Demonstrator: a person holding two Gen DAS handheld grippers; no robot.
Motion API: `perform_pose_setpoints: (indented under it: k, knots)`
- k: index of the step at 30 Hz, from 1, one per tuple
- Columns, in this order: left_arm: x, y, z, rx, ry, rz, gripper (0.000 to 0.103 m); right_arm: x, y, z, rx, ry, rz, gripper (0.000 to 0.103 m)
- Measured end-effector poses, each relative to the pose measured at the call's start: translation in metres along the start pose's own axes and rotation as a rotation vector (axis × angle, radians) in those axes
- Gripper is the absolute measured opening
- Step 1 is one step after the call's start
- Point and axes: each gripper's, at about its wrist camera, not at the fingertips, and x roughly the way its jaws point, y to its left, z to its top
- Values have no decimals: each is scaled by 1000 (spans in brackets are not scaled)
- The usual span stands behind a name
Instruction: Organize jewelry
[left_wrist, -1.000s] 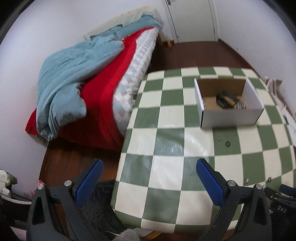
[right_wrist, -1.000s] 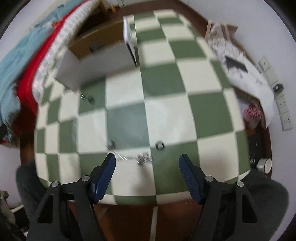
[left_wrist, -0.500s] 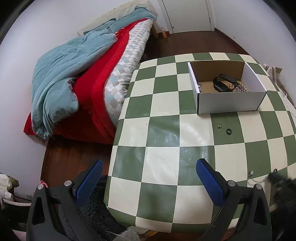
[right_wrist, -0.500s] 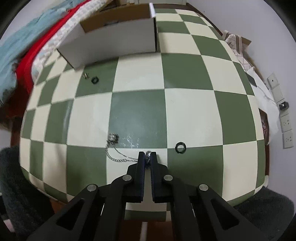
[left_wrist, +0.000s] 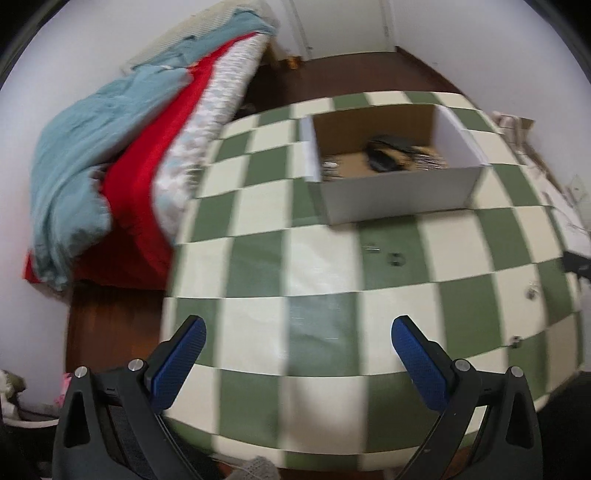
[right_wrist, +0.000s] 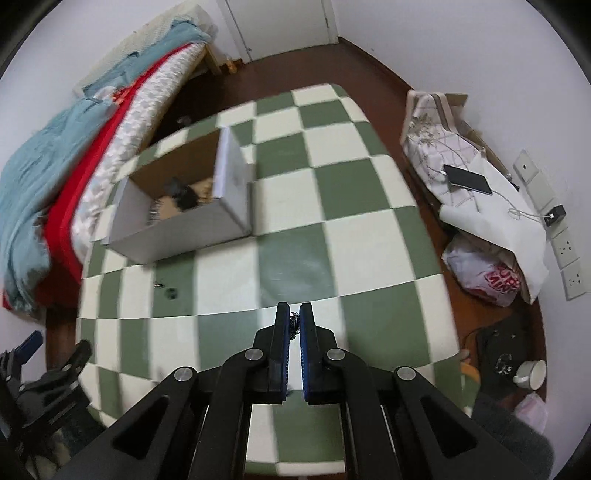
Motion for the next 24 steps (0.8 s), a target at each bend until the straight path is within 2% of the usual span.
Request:
perform_pose_setpoints:
  k: [4,11,12,14,16,21,24]
  knots:
    - [4,-48,-5,68,4,-81,102,32,-25,-4,36,65,-17,5]
    - [11,-124,-22,251,15,-146,101,46,-64,-26,140,107,-9,5]
    - [11,-133,-24,275,11,-148,100,46,-67,-28,148,107,-10,5]
    - [12,-147,-28,312,11,-151,90,45,-75,-30,169,104,-5,5]
    - [15,-158,-29,337,23,-158,85,42,-80,-30,182,98,-5,5]
    - [18,-169,-29,358,28,-180,84,38,-87,-29,200,90,-5,5]
    - [19,-175,-28,372,32,-196,68,37,-90,-30,206,88,-4,5]
